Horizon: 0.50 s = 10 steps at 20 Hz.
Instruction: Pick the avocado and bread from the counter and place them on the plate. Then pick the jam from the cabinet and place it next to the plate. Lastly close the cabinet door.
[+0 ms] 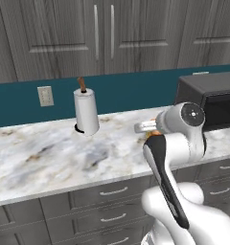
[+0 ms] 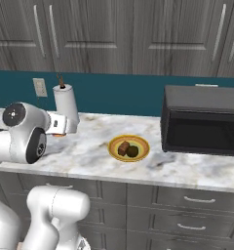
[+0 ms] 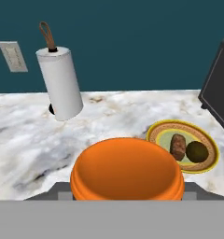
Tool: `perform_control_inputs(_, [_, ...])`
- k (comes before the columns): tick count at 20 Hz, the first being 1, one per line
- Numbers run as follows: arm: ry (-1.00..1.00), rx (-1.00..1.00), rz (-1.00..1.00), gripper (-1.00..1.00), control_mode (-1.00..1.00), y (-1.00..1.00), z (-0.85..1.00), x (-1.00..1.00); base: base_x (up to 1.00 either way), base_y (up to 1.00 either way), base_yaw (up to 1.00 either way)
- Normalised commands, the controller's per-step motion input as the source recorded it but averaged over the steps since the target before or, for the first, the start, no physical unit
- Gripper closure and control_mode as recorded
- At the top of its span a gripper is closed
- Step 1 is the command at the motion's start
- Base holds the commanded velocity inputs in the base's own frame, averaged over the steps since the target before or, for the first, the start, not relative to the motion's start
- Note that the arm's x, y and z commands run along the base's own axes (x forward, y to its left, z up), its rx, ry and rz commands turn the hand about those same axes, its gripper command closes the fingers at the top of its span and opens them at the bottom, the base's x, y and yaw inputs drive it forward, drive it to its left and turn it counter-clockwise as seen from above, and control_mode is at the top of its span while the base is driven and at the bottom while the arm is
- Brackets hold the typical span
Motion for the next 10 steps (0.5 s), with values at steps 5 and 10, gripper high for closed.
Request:
perform_control_inputs(5, [0.0, -0.07, 0.0, 1.0, -1.0, -0.04, -0.54, 0.08, 0.0, 0.0, 0.0])
perform_control_inputs(10, [0.0, -0.04, -0.01, 1.0, -1.0, -0.03, -0.41, 0.6, 0.0, 0.0, 0.0])
